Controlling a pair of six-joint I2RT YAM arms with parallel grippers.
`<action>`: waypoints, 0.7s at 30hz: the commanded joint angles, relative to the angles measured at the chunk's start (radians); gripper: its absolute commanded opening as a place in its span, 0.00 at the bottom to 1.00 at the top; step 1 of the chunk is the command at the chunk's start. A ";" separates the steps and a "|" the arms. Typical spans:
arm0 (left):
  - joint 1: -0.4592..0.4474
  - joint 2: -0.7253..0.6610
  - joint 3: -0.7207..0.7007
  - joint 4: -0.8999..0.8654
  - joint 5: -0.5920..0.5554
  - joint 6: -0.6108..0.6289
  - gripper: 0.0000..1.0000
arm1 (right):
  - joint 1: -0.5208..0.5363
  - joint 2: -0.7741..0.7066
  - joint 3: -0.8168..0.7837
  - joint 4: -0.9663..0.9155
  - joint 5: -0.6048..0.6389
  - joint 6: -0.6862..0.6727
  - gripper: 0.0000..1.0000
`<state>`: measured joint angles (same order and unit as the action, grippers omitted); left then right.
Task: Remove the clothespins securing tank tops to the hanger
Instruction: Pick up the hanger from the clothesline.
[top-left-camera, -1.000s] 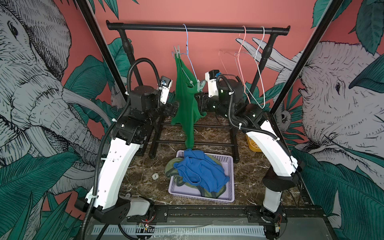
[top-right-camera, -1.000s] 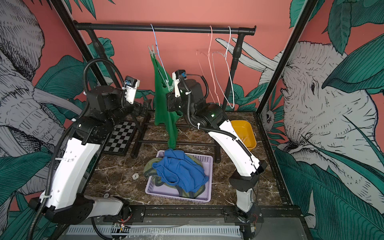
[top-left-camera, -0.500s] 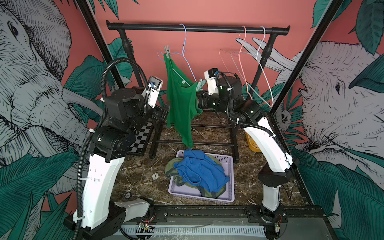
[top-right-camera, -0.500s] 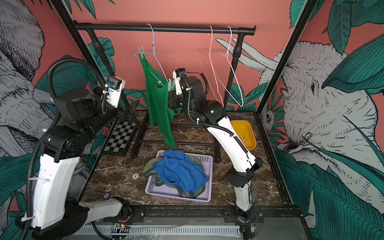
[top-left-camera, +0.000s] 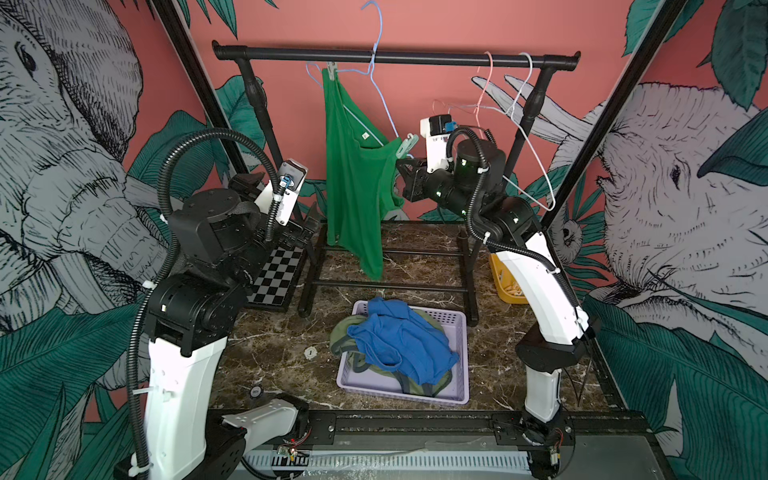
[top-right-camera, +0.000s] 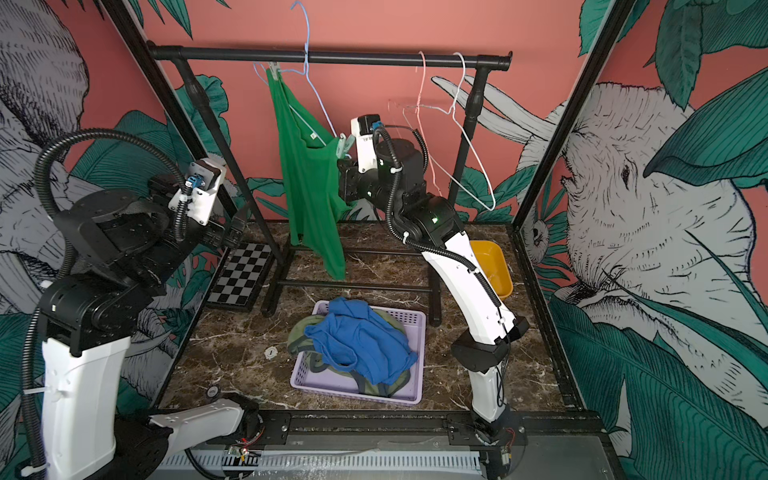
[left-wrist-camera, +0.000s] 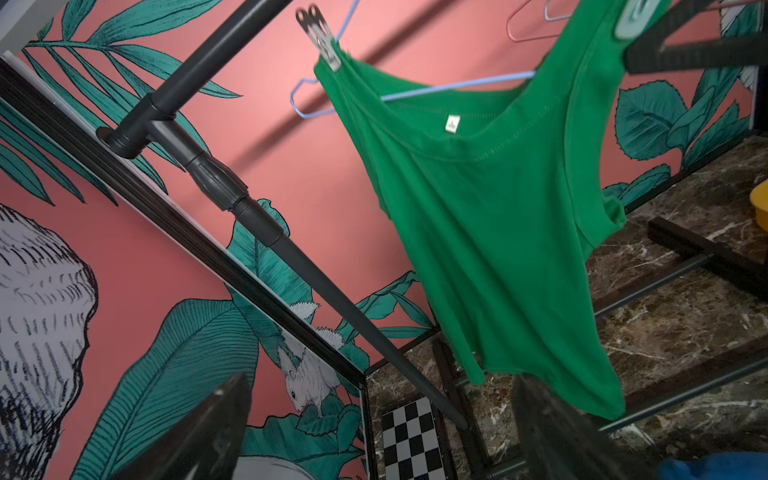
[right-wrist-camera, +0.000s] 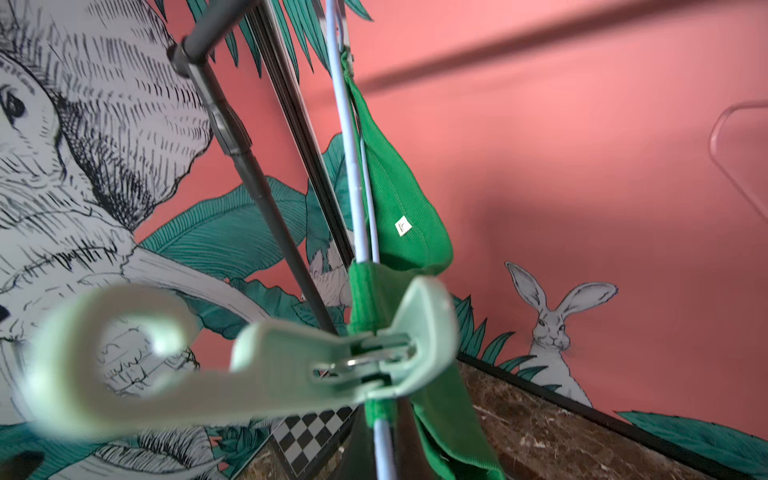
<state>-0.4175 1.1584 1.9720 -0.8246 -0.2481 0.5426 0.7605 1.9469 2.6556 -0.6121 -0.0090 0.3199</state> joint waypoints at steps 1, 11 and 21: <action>0.012 -0.005 -0.015 -0.018 0.009 0.016 0.99 | -0.011 -0.025 0.046 0.133 -0.020 -0.010 0.00; 0.017 0.022 0.093 -0.080 0.124 0.030 0.99 | -0.010 -0.146 -0.076 0.011 -0.073 -0.045 0.00; 0.017 0.024 0.145 -0.117 0.199 0.101 0.99 | -0.007 -0.246 -0.111 -0.113 -0.148 -0.097 0.00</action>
<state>-0.4038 1.1900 2.0995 -0.9173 -0.0929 0.5842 0.7525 1.7706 2.5290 -0.7841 -0.1177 0.2527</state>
